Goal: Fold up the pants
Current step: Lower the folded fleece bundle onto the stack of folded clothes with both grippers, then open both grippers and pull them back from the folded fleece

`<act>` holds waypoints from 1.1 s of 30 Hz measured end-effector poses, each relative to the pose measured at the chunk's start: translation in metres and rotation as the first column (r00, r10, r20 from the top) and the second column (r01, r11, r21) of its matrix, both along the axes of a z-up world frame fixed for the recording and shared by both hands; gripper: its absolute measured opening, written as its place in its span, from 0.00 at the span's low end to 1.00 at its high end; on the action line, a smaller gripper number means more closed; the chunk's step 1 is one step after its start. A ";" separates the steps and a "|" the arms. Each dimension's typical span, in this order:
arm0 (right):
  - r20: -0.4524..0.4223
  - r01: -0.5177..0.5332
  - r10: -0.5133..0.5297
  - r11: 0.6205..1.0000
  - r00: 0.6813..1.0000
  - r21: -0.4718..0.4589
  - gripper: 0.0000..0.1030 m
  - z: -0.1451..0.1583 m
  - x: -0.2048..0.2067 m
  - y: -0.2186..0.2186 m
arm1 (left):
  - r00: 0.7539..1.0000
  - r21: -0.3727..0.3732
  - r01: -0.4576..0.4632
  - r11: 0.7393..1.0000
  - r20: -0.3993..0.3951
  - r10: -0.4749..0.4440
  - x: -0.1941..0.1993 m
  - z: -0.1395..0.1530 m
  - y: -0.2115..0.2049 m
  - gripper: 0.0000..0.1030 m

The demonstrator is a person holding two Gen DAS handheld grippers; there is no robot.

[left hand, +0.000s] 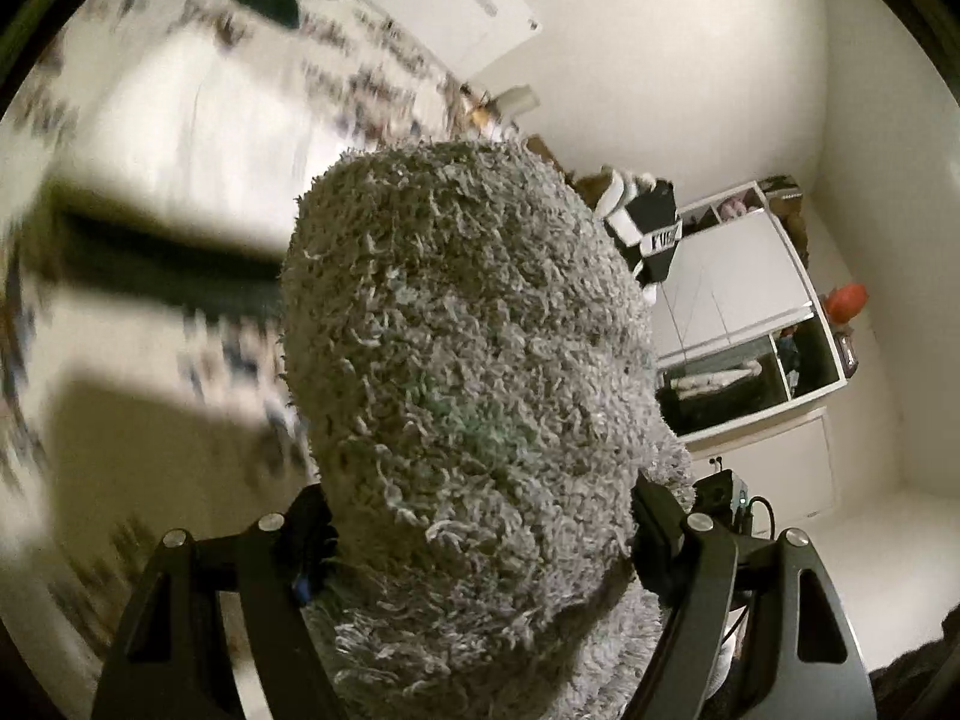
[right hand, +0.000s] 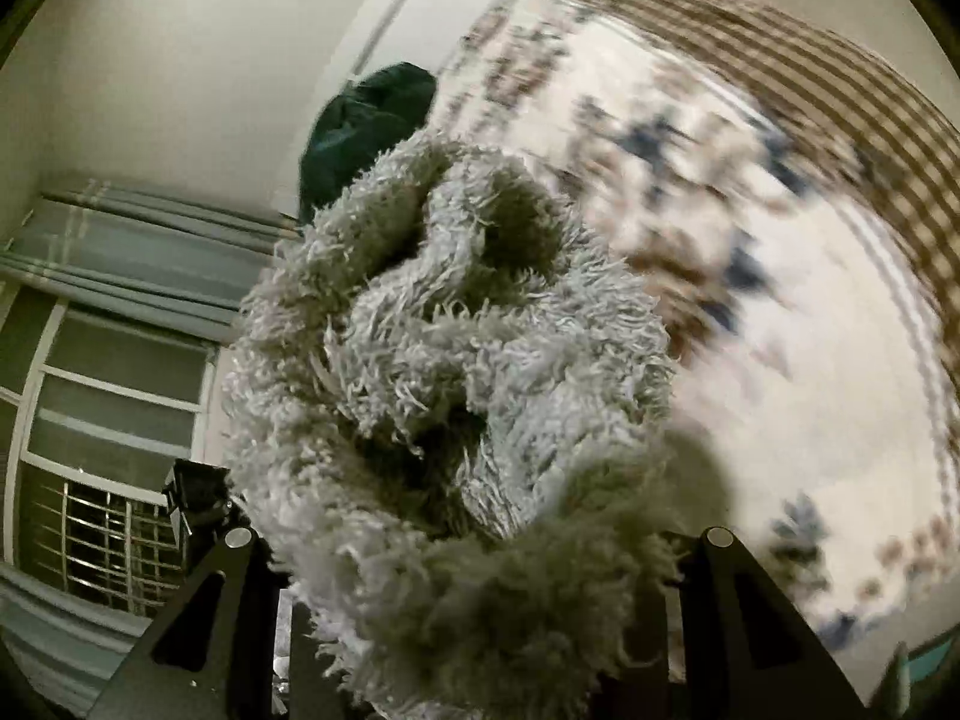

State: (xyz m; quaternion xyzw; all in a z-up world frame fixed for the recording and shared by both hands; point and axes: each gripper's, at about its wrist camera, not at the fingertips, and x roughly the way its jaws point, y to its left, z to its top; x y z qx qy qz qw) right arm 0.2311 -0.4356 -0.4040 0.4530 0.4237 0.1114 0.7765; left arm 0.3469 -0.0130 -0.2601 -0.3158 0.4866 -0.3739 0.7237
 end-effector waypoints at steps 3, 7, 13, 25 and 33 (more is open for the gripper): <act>0.025 0.004 -0.004 1.000 1.000 -0.017 0.39 0.035 0.080 0.031 | 1.000 0.006 -0.015 1.000 0.016 0.014 0.077 0.020 0.021 0.74; 0.044 0.014 -0.013 1.000 0.999 -0.026 0.39 0.058 0.178 0.070 | 0.999 0.023 -0.031 0.999 0.023 0.031 0.171 0.023 0.043 0.74; 0.029 0.018 -0.018 0.999 0.999 -0.027 0.39 0.036 0.315 0.115 | 0.999 0.098 -0.044 0.994 -0.026 0.047 0.283 -0.033 0.071 0.74; -0.210 -0.054 0.007 0.975 0.978 -0.218 0.96 -0.032 0.372 0.149 | 0.998 0.401 -0.036 0.915 -0.029 0.052 0.287 -0.073 0.081 0.87; -0.192 -0.077 -0.073 0.737 0.979 -0.672 1.00 0.048 0.327 0.173 | 0.986 0.614 -0.143 0.777 0.158 0.057 0.222 -0.013 0.056 0.87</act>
